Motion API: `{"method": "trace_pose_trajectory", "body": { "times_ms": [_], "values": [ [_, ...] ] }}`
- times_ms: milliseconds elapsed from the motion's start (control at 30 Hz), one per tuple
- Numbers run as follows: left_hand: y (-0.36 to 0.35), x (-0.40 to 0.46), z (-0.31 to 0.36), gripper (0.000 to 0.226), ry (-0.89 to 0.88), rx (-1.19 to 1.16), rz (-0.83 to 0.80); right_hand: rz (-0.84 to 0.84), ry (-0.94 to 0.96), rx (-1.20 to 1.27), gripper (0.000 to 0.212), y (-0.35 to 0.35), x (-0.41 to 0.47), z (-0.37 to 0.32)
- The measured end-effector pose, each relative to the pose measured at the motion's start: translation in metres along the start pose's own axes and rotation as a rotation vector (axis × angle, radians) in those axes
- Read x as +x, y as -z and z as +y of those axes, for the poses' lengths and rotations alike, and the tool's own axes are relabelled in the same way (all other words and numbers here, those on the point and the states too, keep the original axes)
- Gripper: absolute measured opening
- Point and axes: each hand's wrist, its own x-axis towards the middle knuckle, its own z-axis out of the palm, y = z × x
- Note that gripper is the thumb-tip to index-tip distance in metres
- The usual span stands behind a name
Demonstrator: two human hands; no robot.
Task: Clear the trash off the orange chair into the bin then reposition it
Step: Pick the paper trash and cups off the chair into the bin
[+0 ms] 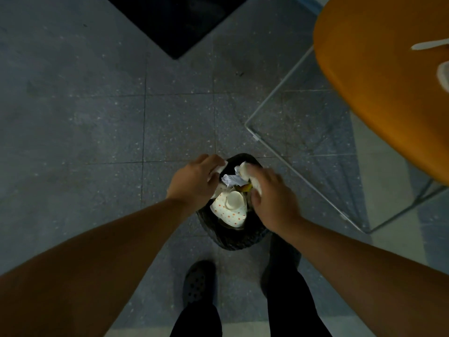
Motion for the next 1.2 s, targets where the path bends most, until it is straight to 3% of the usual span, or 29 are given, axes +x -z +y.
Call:
{"method": "trace_pose_trajectory", "body": {
  "times_ms": [33, 100, 200, 267, 333, 433, 600, 833, 1033, 1200],
  "values": [
    [-0.007, 0.002, 0.000, 0.027, -0.017, 0.021, -0.025, -0.125, 0.019, -0.102, 0.056, -0.008, -0.004, 0.005],
    [-0.020, 0.008, 0.001, 0.030, -0.050, 0.061, -0.082, -0.191, 0.047, -0.157, 0.057, -0.017, -0.011, 0.015],
    [-0.036, 0.016, 0.001, 0.032, -0.052, 0.150, -0.256, -0.070, 0.058, -0.034, 0.062, -0.009, -0.016, 0.022],
    [-0.046, 0.020, 0.000, 0.032, 0.014, 0.205, -0.435, -0.039, 0.046, 0.038, 0.061, -0.001, -0.017, 0.027],
    [-0.052, 0.023, -0.002, 0.037, 0.107, 0.163, -0.514, -0.039, 0.049, 0.091, 0.058, 0.007, -0.016, 0.031],
    [-0.048, 0.028, 0.001, 0.037, 0.137, 0.076, -0.440, -0.023, 0.064, 0.138, 0.056, 0.018, -0.012, 0.036],
    [-0.015, 0.038, 0.026, 0.028, 0.045, 0.041, -0.270, 0.056, 0.050, 0.252, 0.051, 0.043, -0.008, 0.023],
    [0.052, 0.085, 0.117, 0.028, -0.232, -0.094, 0.050, 0.394, 0.052, 0.367, 0.034, 0.131, 0.001, 0.012],
    [0.064, 0.147, 0.230, 0.031, -0.485, -0.064, -0.005, 0.643, -0.047, 0.262, 0.036, 0.237, 0.014, 0.074],
    [0.035, 0.194, 0.297, 0.035, -0.453, -0.025, -0.105, 0.675, -0.077, 0.182, 0.035, 0.290, 0.034, 0.145]
  ]
}}
